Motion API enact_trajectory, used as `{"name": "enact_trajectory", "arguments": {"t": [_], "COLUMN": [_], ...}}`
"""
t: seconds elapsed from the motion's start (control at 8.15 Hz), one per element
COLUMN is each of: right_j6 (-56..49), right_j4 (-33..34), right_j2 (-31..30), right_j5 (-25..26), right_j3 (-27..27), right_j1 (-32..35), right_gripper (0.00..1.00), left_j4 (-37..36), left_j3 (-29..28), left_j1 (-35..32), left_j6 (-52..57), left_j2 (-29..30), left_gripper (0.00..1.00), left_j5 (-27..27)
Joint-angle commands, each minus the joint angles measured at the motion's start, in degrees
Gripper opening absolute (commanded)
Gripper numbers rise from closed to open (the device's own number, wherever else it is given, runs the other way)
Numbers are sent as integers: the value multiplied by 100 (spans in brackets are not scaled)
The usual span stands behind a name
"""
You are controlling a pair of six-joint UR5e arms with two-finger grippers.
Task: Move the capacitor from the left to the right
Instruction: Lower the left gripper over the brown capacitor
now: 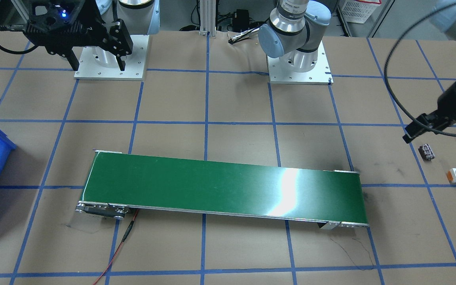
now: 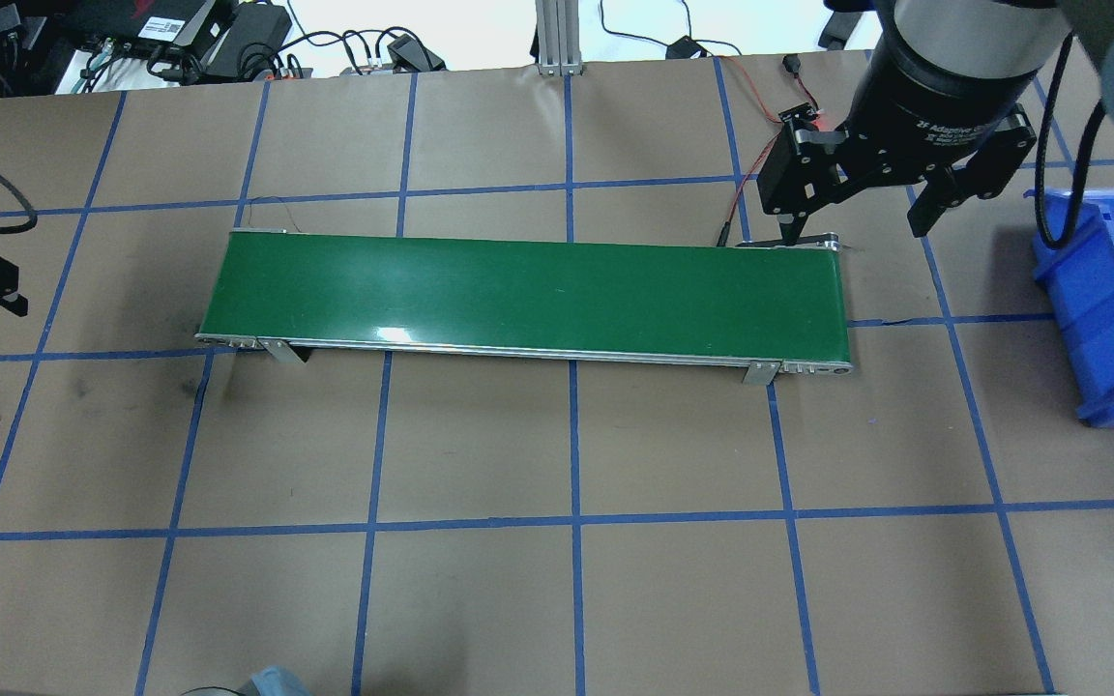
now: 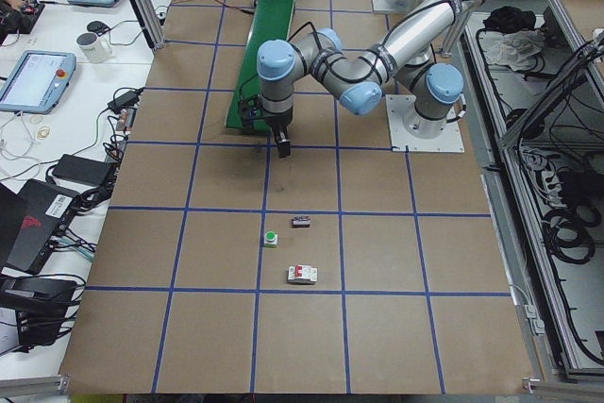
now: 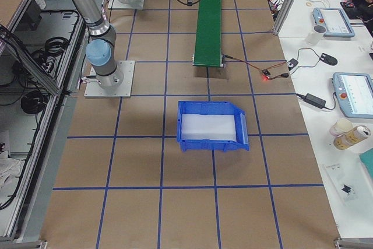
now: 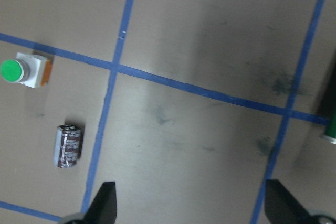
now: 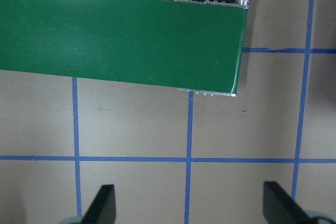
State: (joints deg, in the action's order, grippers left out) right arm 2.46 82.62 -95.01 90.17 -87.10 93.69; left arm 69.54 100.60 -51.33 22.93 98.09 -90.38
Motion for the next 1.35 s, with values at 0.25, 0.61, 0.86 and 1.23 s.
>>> {"name": "enact_trajectory", "arguments": {"t": [0.25,0.61,0.86,1.23], "right_j6": [-9,-9,-9,-9], "right_j4": [0,0,0,0], "right_j2": [0,0,0,0], "right_j5": [1,1,1,1], "right_j3": [0,0,0,0], "right_j1": [0,0,0,0], "right_gripper": [100,100,100,100], "left_j4": [-1135,-1531,-1531,-1531], "left_j3": [91,91,170,214], "left_j1": [1000,1345,1345,1345], "left_j6": [1503,1846,1838,1995], "left_j2": [1264,1687,1810,1880], "left_gripper": [100,100,100,97], "left_j5": [-6,-15,-15,-24]}}
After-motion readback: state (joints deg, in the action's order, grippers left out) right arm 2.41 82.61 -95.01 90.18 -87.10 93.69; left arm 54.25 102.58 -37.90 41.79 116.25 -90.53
